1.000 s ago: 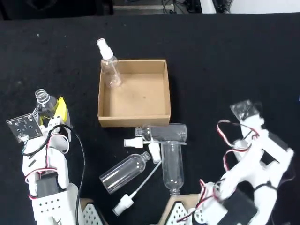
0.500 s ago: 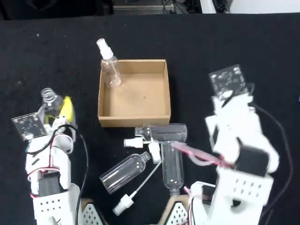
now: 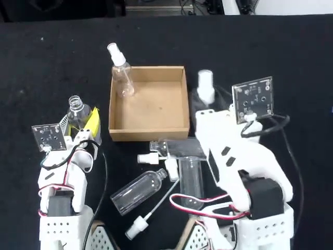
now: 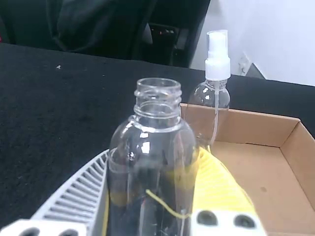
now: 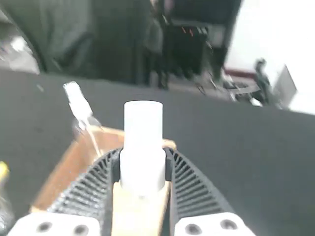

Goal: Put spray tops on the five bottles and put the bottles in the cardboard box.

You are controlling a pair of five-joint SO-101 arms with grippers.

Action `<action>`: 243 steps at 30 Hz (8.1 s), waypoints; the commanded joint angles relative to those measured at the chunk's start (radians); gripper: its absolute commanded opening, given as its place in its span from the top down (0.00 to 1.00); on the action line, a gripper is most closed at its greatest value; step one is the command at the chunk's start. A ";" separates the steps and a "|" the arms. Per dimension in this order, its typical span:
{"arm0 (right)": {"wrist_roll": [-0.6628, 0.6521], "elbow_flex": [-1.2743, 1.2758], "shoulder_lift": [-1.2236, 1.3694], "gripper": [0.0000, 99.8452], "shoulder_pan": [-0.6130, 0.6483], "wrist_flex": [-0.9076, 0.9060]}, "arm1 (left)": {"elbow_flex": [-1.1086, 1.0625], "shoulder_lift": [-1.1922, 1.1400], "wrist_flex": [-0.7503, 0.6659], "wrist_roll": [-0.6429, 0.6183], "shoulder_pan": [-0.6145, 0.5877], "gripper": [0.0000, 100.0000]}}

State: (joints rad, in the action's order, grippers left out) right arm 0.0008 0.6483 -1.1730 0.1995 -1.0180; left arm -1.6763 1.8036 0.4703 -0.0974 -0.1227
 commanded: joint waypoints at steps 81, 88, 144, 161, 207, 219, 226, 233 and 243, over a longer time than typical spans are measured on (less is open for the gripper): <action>0.101 -0.010 0.260 0.99 0.534 0.980 | -0.024 0.014 -0.353 -0.008 0.326 0.97; 0.095 -0.010 0.326 0.99 0.534 1.028 | -0.024 0.014 -0.353 -0.008 0.325 0.97; 0.092 -0.559 0.329 0.77 0.379 -0.114 | -0.024 0.014 -0.353 -0.008 0.325 0.97; 0.101 0.421 0.268 0.97 -0.313 0.540 | -0.024 0.017 -0.362 -0.003 0.291 0.97; 0.094 0.684 0.269 0.97 -0.201 0.724 | 0.432 -1.738 -1.732 0.000 0.216 0.97; 0.094 0.684 0.269 0.97 -0.201 0.724 | 0.492 -2.058 -1.992 0.000 0.208 0.97; 0.094 0.684 0.269 0.97 -0.201 0.724 | 0.544 -2.219 -2.068 0.000 0.209 0.97; 0.094 0.684 0.269 0.97 -0.201 0.724 | 0.601 -2.271 -2.062 0.000 0.216 0.97; 0.094 0.682 0.269 0.97 -0.201 0.724 | 0.599 -2.272 -2.061 0.000 0.216 0.97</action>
State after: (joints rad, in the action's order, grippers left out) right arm 0.0959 1.3403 -0.8876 -0.0184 -0.2923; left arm -1.1101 -0.4733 -1.5735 -0.0974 0.0936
